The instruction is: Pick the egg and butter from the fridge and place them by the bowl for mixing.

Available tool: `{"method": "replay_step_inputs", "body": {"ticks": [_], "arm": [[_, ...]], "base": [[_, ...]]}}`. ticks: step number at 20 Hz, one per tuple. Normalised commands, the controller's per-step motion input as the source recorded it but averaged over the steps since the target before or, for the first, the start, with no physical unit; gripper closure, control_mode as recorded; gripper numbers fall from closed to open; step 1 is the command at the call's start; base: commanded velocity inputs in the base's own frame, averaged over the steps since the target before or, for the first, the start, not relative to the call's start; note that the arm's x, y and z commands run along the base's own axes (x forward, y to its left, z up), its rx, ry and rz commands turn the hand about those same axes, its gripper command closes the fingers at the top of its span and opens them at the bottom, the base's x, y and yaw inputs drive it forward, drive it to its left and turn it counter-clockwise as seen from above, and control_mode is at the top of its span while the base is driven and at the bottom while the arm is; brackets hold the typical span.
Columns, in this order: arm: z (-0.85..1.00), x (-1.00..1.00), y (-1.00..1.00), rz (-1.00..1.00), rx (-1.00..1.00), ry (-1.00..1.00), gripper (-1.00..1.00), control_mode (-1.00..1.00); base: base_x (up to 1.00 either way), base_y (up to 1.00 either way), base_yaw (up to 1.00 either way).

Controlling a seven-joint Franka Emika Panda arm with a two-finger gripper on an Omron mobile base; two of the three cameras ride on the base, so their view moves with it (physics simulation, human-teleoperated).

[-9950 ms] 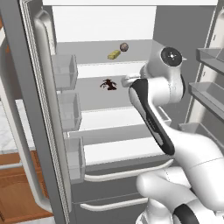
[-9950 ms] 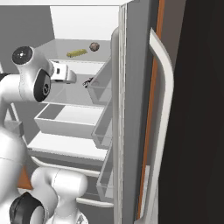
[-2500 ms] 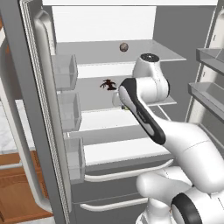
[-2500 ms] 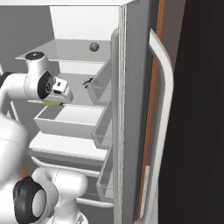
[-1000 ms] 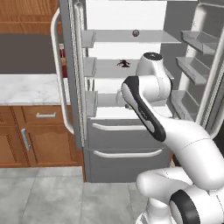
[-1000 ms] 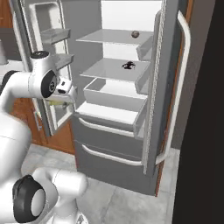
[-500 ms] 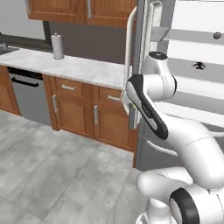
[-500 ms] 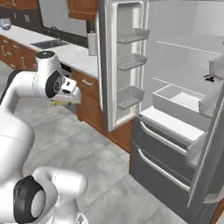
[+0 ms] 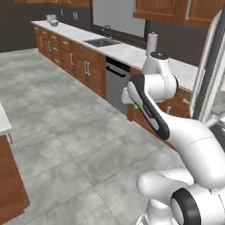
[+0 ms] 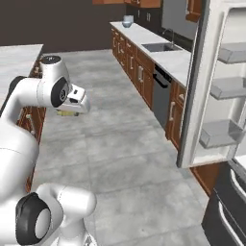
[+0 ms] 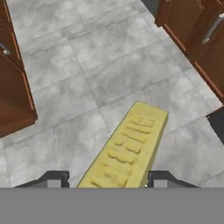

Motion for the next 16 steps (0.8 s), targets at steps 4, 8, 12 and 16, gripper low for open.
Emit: {"method": "replay_step_inputs", "body": {"ticks": [4,8,12,16], "arm": [[0.00,0.00,0.00,0.00,0.00,0.00,1.00,1.00],[0.00,0.00,0.00,0.00,0.00,0.00,1.00,1.00],[0.00,0.00,0.00,0.00,0.00,0.00,1.00,1.00],[0.00,0.00,0.00,0.00,0.00,0.00,1.00,1.00]], "base": [[0.31,0.00,0.64],[0.59,-0.01,0.20],[0.84,-0.07,0.02],[0.84,-0.07,0.02]]}}
